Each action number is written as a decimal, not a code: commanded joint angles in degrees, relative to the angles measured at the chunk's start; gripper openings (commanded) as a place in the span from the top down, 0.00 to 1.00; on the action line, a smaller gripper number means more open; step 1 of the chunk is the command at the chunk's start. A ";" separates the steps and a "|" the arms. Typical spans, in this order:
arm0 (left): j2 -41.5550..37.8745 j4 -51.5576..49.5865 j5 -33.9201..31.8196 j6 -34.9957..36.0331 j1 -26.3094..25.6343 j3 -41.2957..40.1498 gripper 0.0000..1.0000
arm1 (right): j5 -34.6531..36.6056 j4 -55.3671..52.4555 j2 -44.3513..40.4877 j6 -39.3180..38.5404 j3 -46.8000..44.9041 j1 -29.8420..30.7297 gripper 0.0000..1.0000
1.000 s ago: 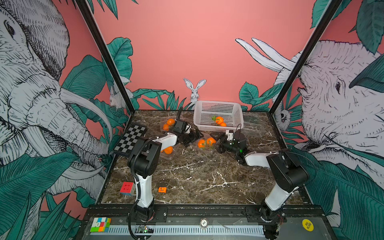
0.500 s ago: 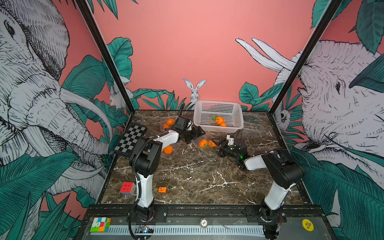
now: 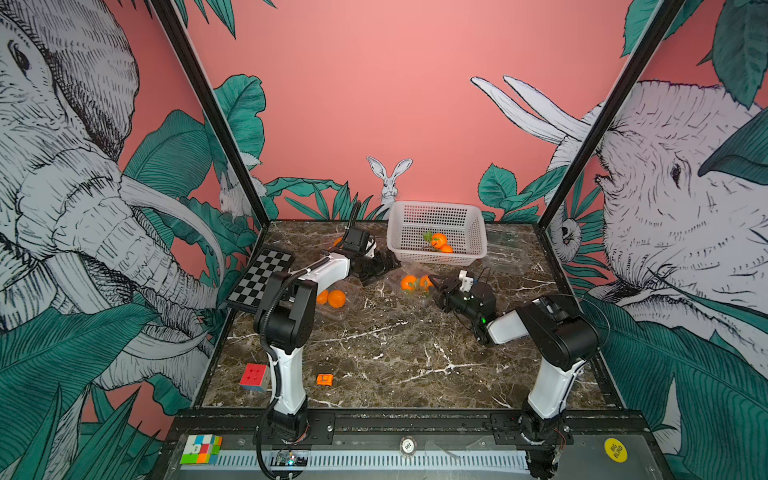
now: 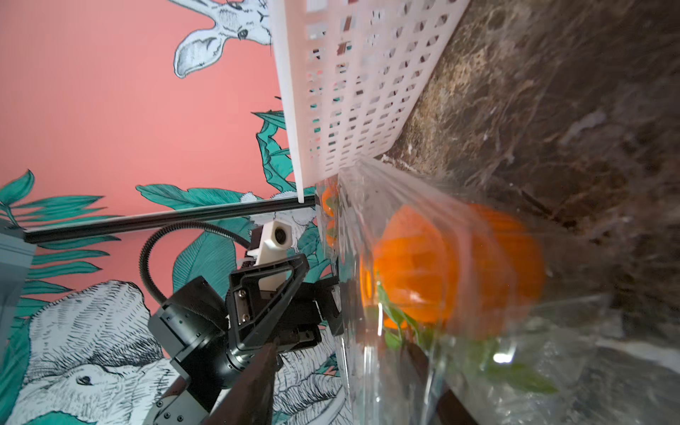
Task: Take oranges out of containers
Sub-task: Open the packing box at the center of the board.
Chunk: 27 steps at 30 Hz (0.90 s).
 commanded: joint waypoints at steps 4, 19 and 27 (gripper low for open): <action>-11.78 15.40 0.46 -11.60 -0.66 -13.56 0.01 | 5.52 6.63 2.01 6.29 0.30 0.93 0.60; -19.27 44.02 -13.34 -25.78 -11.51 -36.32 0.02 | 11.20 1.51 0.21 16.71 0.39 1.40 0.68; -15.76 57.78 -18.79 -29.39 -15.73 -42.63 0.03 | 11.55 -0.16 -0.83 18.06 1.11 1.43 0.70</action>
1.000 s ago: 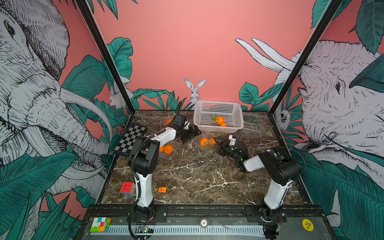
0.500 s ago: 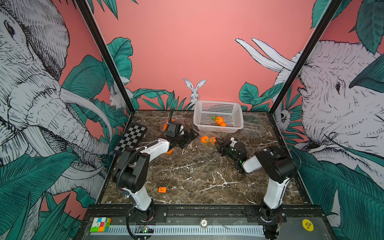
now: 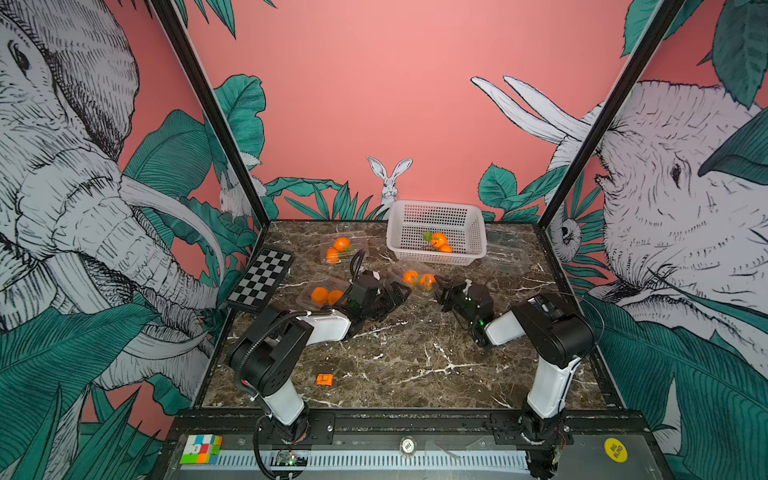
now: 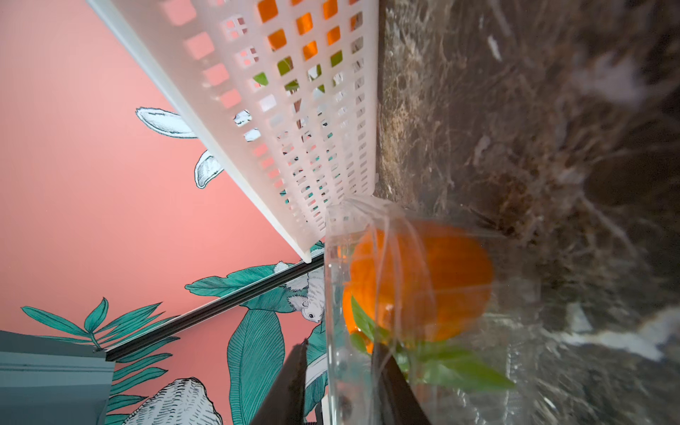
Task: Take oranges out of containers
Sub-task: Open the packing box at the center of the board.
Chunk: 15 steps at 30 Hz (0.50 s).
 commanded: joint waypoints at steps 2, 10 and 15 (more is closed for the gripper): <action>2.82 15.56 -5.26 -4.88 -0.87 -4.15 0.04 | 0.73 0.14 -1.84 0.98 1.31 0.35 0.70; 5.00 14.74 -7.76 -8.02 -1.87 -3.98 0.05 | 1.25 0.17 -2.71 0.84 0.47 0.32 0.70; 6.97 19.30 -9.47 -12.98 -1.94 -5.44 0.05 | 1.18 -0.10 -2.41 0.27 0.49 0.36 0.70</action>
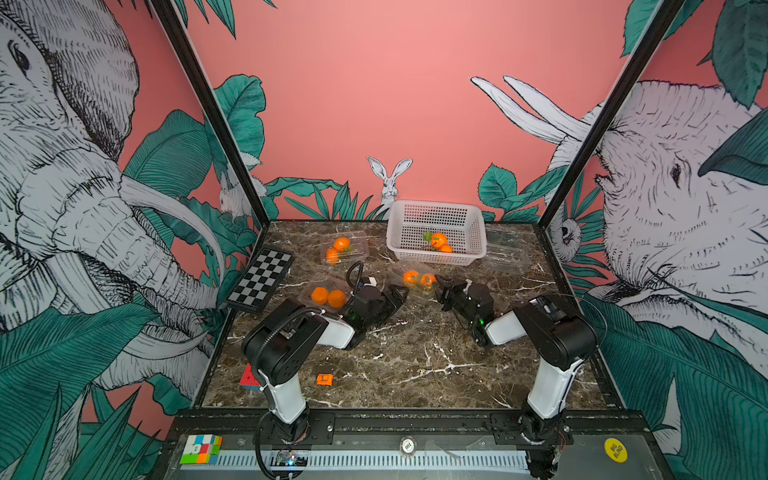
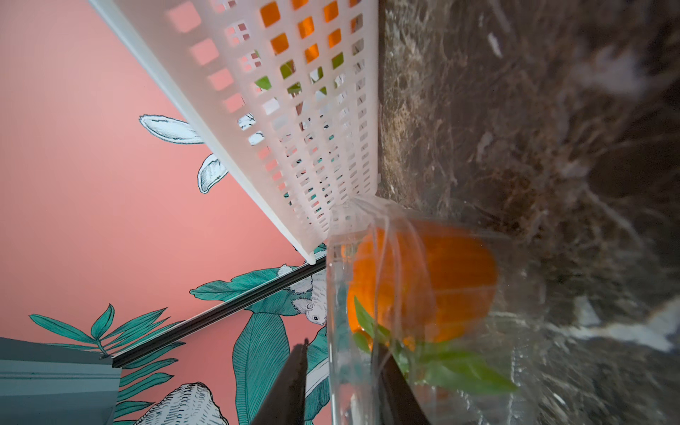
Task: Take oranges out of containers
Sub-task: Open the packing box at the center of the board.
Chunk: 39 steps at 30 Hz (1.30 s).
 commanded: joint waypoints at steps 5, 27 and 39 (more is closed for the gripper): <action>5.38 12.40 -1.66 -8.74 -0.80 -1.60 0.05 | 0.80 1.90 -1.42 -0.60 0.19 0.32 0.70; 11.09 18.34 -2.08 -11.89 -3.20 -1.57 0.05 | 0.90 0.67 -0.83 -2.47 -0.96 0.55 0.71; 11.80 18.48 -3.01 -13.12 -3.28 -2.63 0.05 | 1.37 0.68 -0.88 -3.13 -2.07 1.20 0.71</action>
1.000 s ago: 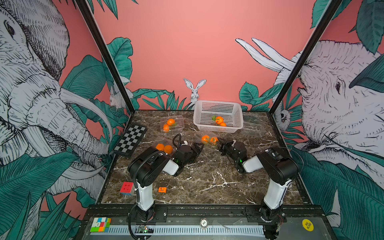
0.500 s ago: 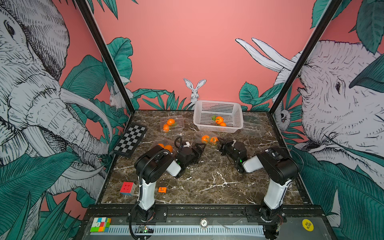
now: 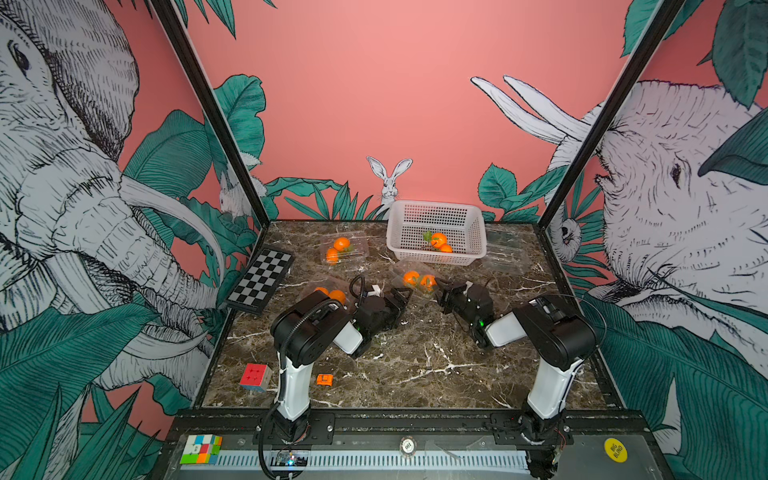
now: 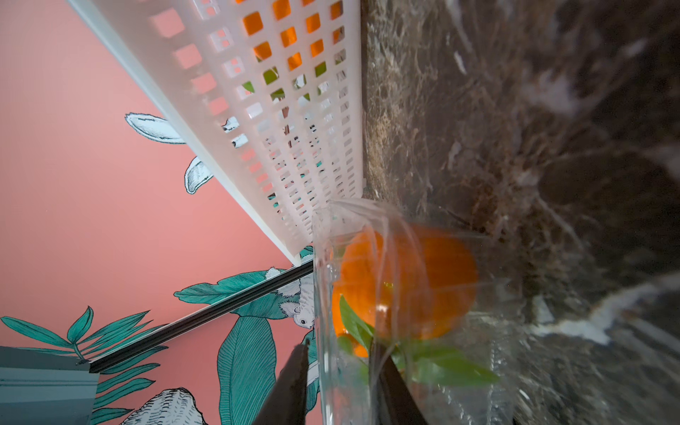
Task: Take oranges out of containers
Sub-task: Open the packing box at the center of the board.
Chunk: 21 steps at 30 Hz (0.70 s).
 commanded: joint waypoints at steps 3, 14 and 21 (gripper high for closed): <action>0.67 -0.69 -1.27 -0.86 -0.21 -1.22 0.05 | 0.77 0.97 -0.93 -1.23 -1.11 0.84 0.71; 0.70 -1.75 -1.41 -0.75 -0.25 -1.54 0.05 | 1.24 0.87 -0.79 -1.86 -2.15 1.51 0.71; 0.74 -1.39 -1.65 -0.87 -0.32 -1.83 0.05 | 1.39 0.36 -1.08 -2.23 -2.44 1.67 0.72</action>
